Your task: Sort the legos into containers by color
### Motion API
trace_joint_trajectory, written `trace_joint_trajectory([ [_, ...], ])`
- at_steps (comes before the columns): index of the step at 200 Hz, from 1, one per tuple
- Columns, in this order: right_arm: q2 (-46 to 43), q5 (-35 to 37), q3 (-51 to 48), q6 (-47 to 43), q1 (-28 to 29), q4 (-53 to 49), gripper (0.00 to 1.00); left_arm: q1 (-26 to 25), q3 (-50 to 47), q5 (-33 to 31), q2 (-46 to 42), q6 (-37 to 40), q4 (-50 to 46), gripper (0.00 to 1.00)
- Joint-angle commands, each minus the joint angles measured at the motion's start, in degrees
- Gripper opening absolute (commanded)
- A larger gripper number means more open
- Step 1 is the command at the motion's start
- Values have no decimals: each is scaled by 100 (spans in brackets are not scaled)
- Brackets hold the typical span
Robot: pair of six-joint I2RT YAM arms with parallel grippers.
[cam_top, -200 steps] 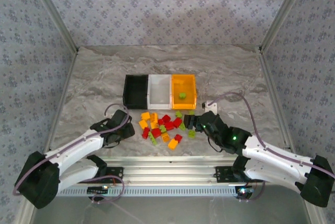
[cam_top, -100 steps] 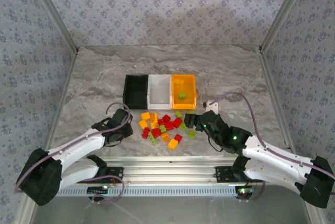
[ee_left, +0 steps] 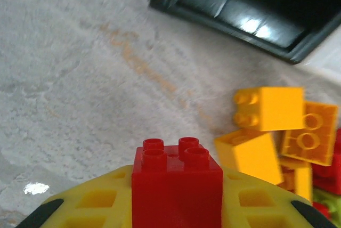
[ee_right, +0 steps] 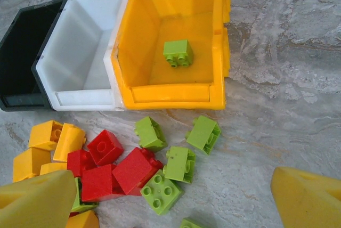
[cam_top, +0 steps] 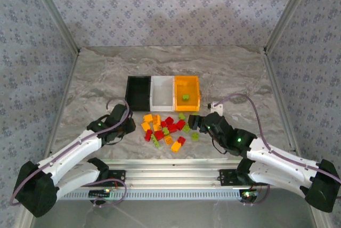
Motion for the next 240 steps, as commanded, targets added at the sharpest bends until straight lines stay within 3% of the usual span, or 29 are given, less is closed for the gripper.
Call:
trace_joint_trajectory([
  [1,-6,127,28,123,-50,-66,96,-4,607,-15,260,255,-103,8],
  [66,-71,124,15,235,-111,-237,96,237,2570,-756,2242,845,253,7],
  [106,-157,123,54,229,-138,-348,96,656,3444,-778,3461,899,270,6],
  [142,-252,121,42,272,-157,-432,96,743,3905,-777,4136,860,247,7],
  [172,-336,123,44,307,-166,-543,96,752,4081,-663,4407,781,269,24],
  [189,-362,100,38,318,-188,-589,96,743,4152,-562,4411,749,279,42],
  [240,-139,-125,157,526,-298,-957,96,634,4062,-331,3732,764,402,71],
])
